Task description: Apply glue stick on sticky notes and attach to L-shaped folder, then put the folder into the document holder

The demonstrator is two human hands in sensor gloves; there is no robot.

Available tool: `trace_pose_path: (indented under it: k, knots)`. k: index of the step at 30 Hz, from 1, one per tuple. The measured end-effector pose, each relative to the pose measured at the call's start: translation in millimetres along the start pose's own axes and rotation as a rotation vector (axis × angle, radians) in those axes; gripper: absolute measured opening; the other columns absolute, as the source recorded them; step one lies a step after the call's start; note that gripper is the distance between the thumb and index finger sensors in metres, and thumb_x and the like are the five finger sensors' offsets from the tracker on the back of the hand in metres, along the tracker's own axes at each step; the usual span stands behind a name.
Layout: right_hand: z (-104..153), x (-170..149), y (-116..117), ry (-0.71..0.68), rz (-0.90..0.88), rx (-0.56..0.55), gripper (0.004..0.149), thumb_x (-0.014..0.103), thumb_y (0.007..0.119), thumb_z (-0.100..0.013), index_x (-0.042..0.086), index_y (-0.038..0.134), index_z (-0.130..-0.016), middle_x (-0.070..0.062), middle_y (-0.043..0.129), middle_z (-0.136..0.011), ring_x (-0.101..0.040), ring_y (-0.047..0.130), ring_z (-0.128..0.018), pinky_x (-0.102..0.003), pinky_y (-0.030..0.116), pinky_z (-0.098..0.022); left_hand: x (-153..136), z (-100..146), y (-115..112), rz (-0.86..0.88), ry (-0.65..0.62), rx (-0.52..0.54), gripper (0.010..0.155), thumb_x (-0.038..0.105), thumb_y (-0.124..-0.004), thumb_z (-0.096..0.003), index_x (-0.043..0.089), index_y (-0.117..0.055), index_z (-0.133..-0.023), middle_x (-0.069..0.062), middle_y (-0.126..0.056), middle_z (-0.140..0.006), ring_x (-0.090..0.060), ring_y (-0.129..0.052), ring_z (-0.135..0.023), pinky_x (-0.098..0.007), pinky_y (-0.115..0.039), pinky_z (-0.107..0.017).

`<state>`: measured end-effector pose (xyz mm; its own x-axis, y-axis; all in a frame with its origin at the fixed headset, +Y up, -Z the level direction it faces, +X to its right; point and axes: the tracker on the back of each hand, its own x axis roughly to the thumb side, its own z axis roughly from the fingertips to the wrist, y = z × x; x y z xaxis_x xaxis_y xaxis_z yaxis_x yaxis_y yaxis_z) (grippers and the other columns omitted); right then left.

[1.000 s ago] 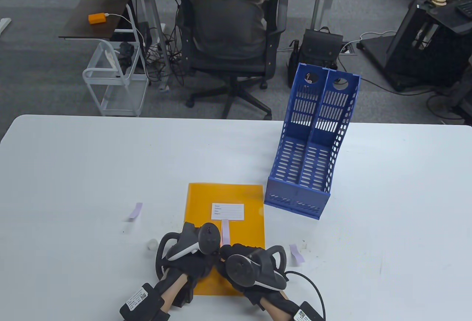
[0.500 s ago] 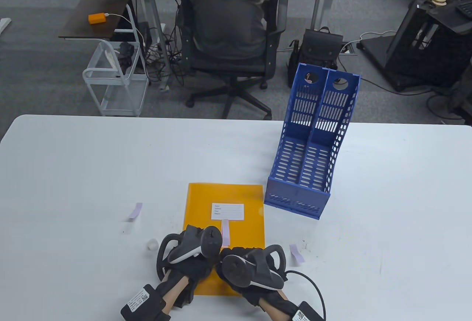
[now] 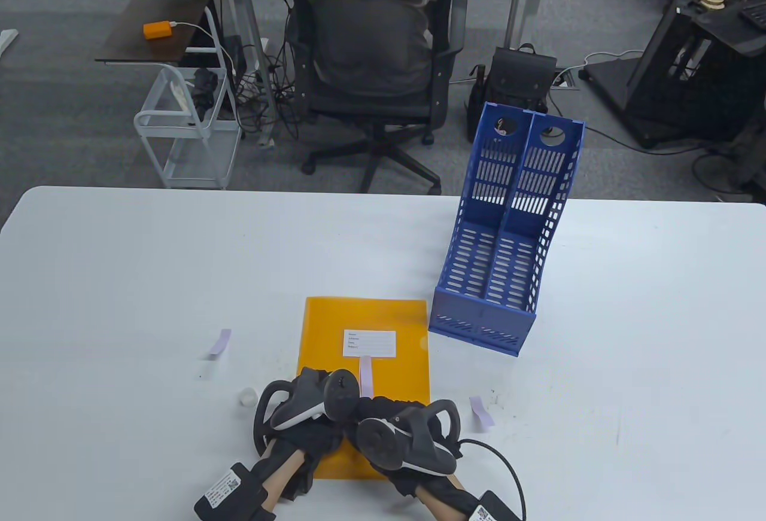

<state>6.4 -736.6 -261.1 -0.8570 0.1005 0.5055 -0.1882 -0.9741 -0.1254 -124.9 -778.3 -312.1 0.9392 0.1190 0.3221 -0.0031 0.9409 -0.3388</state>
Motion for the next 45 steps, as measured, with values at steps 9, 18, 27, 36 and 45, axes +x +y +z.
trace_pose_path:
  k: [9,18,27,36,45]
  knots:
    - [-2,5,-1,-0.016,0.043,0.042,0.046,0.048,0.079,-0.047,0.011,0.092,-0.072,-0.007,0.097,-0.032,-0.014,0.093,-0.01,-0.044,0.088,-0.02,0,0,0,0.008,0.0,-0.013,0.039,0.043,-0.078,-0.0477,0.024,-0.081,-0.081,-0.007,-0.059,-0.107,-0.036,-0.055,-0.105,-0.063,-0.046,-0.075]
    - [1,-4,-6,0.0,0.02,0.137,0.045,0.049,0.079,-0.048,0.014,0.093,-0.072,-0.006,0.097,-0.032,-0.014,0.094,-0.011,-0.043,0.088,-0.022,-1,0,-1,0.012,-0.003,-0.007,0.039,0.044,-0.078,-0.0476,0.024,-0.081,-0.082,-0.007,-0.059,-0.107,-0.036,-0.055,-0.105,-0.063,-0.046,-0.075]
    - [13,-42,-38,0.196,-0.09,0.2,0.061,0.049,0.089,-0.039,0.003,0.082,-0.078,-0.011,0.101,-0.052,-0.022,0.108,-0.028,-0.047,0.091,-0.029,-1,0,-1,0.016,-0.005,-0.005,0.039,0.044,-0.078,-0.0477,0.025,-0.08,-0.082,-0.007,-0.059,-0.108,-0.035,-0.054,-0.105,-0.063,-0.046,-0.075]
    - [10,-51,-28,0.243,-0.262,0.257,0.071,0.035,0.071,-0.05,-0.009,0.053,-0.102,-0.02,0.082,-0.072,-0.031,0.096,-0.053,-0.059,0.079,-0.048,-3,1,-1,0.026,-0.005,-0.011,0.039,0.044,-0.078,-0.0478,0.025,-0.08,-0.082,-0.006,-0.058,-0.108,-0.035,-0.053,-0.106,-0.063,-0.046,-0.075]
    - [8,-59,-18,0.265,-0.264,0.199,0.065,0.029,0.078,-0.047,-0.01,0.062,-0.096,-0.023,0.08,-0.079,-0.036,0.097,-0.063,-0.062,0.078,-0.053,-4,1,-2,0.034,-0.006,-0.018,0.04,0.044,-0.077,-0.0482,0.025,-0.078,-0.083,-0.006,-0.056,-0.108,-0.034,-0.052,-0.106,-0.063,-0.045,-0.075]
